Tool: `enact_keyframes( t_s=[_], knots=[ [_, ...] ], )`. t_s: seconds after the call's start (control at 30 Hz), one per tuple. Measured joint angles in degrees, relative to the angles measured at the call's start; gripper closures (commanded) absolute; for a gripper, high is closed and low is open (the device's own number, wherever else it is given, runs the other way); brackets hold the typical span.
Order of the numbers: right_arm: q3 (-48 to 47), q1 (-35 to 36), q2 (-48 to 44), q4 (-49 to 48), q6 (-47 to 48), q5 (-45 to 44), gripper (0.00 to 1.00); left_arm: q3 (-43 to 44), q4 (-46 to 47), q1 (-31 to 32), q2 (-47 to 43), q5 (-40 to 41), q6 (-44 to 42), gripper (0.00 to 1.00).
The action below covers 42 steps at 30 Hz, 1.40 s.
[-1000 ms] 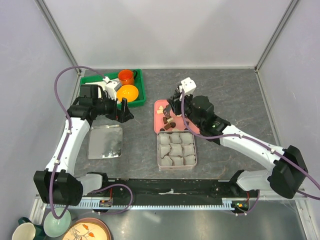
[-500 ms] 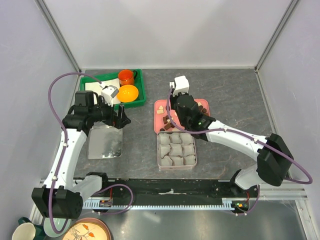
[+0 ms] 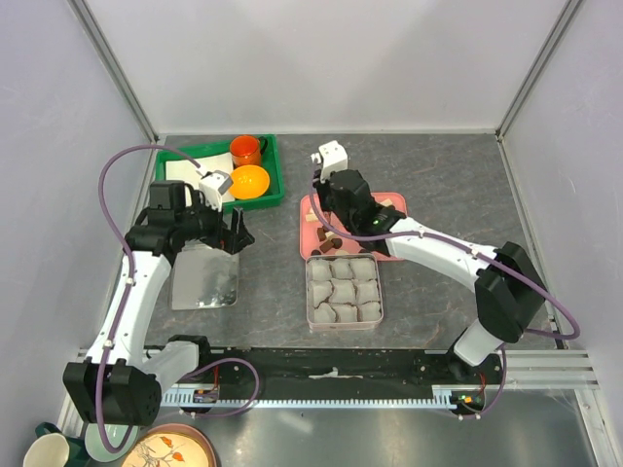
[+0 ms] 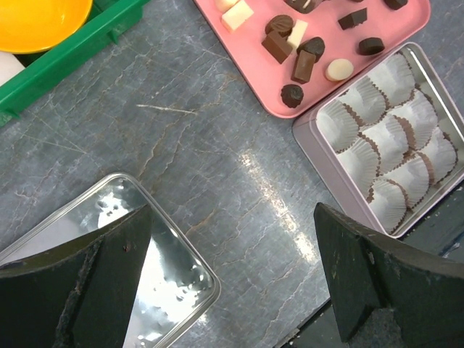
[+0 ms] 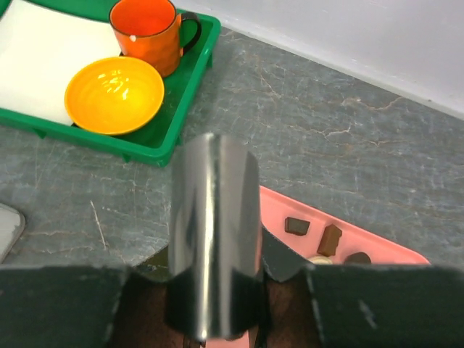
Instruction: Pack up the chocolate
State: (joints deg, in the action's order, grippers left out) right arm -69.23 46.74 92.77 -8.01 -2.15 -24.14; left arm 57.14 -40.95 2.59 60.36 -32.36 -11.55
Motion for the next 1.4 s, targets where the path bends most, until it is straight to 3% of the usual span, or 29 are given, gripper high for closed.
enact_keyframes(
  t_s=[0.2, 0.63, 1.4],
  knots=[
    [1.36, -4.04, 0.33, -3.37, -2.8, 5.7, 0.79, -0.94, 0.59, 0.0, 0.0, 1.01, -0.7, 0.01],
    [2.25, -5.7, 2.36, -9.44, -4.52, 9.57, 0.62, -1.55, 1.75, 0.0, 0.02, 2.16, -1.22, 0.02],
    [3.21, -7.98, 6.03, -13.92, -1.05, 7.82, 0.58, -2.23, 2.16, 0.0, 0.28, 2.49, -1.86, 0.03]
  ],
)
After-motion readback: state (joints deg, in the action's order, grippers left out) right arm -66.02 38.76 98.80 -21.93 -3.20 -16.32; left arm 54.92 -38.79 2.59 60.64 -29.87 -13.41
